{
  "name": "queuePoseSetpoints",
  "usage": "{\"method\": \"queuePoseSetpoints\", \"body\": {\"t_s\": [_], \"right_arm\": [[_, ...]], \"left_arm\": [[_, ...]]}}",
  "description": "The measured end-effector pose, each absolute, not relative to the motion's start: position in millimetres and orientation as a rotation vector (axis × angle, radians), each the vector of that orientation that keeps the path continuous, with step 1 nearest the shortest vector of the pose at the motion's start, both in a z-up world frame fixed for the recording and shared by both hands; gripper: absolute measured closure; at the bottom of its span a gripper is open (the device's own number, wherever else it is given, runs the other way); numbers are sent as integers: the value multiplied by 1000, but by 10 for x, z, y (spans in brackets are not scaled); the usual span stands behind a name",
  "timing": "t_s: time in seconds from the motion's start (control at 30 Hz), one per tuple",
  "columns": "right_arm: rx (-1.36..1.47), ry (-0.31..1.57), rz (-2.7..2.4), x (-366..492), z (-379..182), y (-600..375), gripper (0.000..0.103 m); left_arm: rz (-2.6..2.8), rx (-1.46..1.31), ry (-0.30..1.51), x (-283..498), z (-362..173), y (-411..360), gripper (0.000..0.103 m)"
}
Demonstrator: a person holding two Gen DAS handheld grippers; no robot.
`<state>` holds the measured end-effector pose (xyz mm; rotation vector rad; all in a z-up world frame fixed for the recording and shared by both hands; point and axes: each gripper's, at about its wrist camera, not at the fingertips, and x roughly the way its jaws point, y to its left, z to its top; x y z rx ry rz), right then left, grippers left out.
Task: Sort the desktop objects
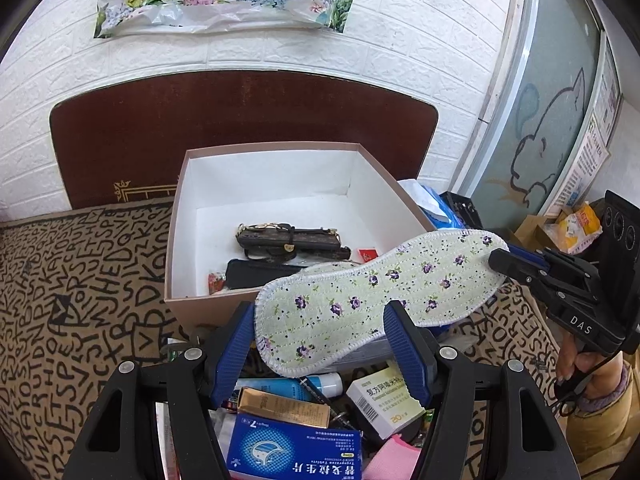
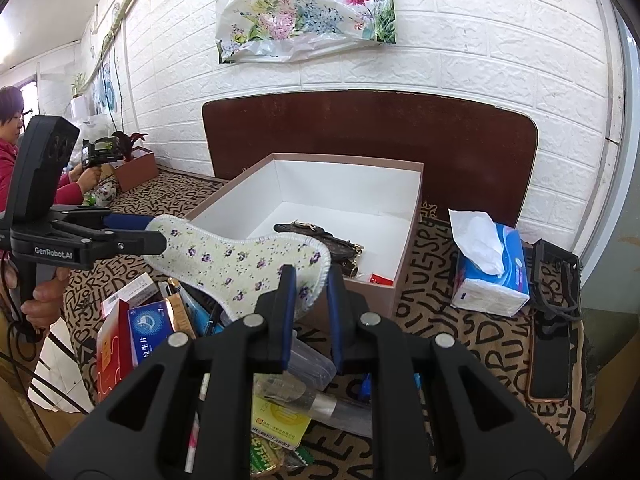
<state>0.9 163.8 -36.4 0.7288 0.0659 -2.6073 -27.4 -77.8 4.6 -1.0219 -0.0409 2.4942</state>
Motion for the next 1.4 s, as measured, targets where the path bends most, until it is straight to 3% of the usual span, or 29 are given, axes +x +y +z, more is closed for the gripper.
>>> {"method": "queuePoseSetpoints", "body": {"t_s": [1.4], "right_arm": [[699, 79, -2592, -386, -271, 1490, 86]], "left_arm": [[2516, -1031, -43, -610, 72, -783, 36]]}}
